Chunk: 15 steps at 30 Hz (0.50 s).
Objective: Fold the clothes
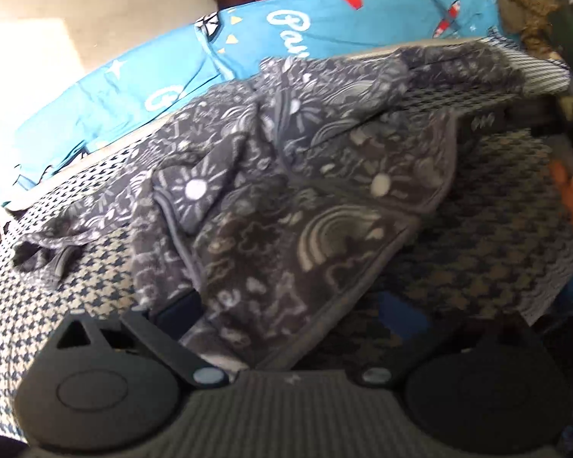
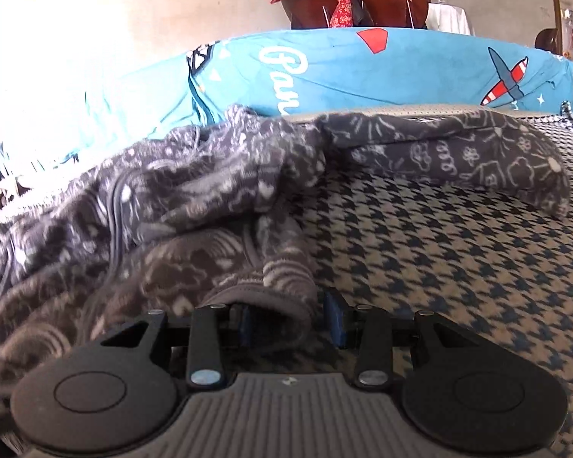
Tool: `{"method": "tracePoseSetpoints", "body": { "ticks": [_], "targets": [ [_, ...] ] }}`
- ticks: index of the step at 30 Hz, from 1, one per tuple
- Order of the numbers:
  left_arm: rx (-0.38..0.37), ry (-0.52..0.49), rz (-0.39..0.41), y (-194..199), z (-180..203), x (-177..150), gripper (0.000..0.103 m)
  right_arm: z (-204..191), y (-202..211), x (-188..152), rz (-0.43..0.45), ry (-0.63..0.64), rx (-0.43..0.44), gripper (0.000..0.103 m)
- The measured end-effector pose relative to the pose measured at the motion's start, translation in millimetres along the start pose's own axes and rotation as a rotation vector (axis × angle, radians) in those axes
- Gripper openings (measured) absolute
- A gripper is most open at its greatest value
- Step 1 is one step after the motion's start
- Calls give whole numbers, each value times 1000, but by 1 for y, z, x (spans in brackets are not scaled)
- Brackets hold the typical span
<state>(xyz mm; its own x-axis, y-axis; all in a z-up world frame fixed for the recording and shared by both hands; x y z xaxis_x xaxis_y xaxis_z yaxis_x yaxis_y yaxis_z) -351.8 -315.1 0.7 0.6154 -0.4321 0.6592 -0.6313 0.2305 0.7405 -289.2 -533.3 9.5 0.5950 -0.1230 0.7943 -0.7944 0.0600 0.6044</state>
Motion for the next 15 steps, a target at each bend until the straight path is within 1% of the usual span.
{"method": "tracePoseSetpoints", "body": {
  "ticks": [1,2,3,5,8,11,13,15],
  "targets": [
    [9,12,3,0,-2,0,103,-1,0,3,8,-11,7,20],
    [17,24,8,0,-5,1,103,-2,0,5,12,-22,14,13],
    [24,33,10,0,-7,1,103,-2,0,8,15,-41,20,8],
    [40,50,14,-1,-10,2,103,-1,4,14,27,-88,37,7],
    [67,48,11,-2,-13,1,103,3,15,23,56,-165,65,6],
    [66,95,48,6,-22,4,103,9,26,30,76,-236,63,6],
    [65,127,73,11,-29,6,103,13,34,33,84,-256,31,6],
    [65,159,97,16,-36,8,103,14,46,38,107,-249,-6,6]
  ]
}}
Point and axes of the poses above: each gripper's, at about its wrist camera, not at the fingertips, and y roughly against the way its jaws point, z to its right, x to its top, the point moved 5 cm from there along -y, roughly the way its jaws point, and after that the axes turned 7 degrees about -x, right-handed, at the moved point
